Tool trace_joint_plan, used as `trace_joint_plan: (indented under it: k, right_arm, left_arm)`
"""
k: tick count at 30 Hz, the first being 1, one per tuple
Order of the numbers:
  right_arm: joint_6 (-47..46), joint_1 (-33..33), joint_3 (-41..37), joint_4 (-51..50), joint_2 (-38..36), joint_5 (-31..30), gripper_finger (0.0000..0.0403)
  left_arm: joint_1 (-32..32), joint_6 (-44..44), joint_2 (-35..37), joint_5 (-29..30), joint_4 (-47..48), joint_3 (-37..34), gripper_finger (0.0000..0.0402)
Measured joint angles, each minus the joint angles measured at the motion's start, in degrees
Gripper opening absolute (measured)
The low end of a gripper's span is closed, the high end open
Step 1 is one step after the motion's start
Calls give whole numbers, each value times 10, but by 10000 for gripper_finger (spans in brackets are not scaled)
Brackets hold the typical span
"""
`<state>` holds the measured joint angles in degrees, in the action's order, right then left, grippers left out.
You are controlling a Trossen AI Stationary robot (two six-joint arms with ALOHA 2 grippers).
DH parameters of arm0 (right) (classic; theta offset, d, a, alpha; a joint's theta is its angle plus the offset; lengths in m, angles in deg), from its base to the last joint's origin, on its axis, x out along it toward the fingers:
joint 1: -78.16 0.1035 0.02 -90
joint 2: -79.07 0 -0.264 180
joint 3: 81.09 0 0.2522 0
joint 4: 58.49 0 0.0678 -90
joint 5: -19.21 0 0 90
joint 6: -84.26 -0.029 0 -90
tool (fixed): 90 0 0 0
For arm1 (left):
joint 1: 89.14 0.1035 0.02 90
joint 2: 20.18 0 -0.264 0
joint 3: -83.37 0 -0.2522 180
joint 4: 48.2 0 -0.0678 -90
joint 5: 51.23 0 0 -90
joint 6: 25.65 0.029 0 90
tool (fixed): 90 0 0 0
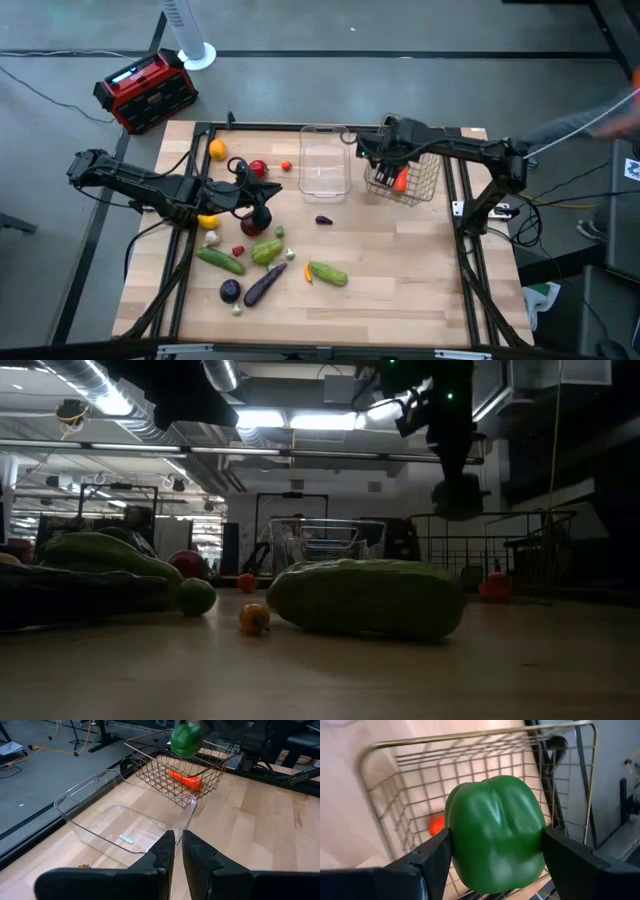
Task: Sort produce into baskets
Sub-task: Put the green bell pepper into the wire basket, then put the red tomato into the transparent bin
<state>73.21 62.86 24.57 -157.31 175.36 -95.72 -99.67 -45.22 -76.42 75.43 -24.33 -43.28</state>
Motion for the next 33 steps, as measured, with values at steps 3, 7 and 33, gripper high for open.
trace_joint_plan:
  k: [3,7,33]
  right_arm:
    - [0,-22,0,0,0,0,273]
    - [0,-42,0,1,0,0,273]
    - [-19,-50,0,51,0,0,273]
  left_arm:
    - [0,0,0,0,0,0,33]
    - [0,0,0,0,0,0,33]
    - [51,54,0,-16,2,0,168]
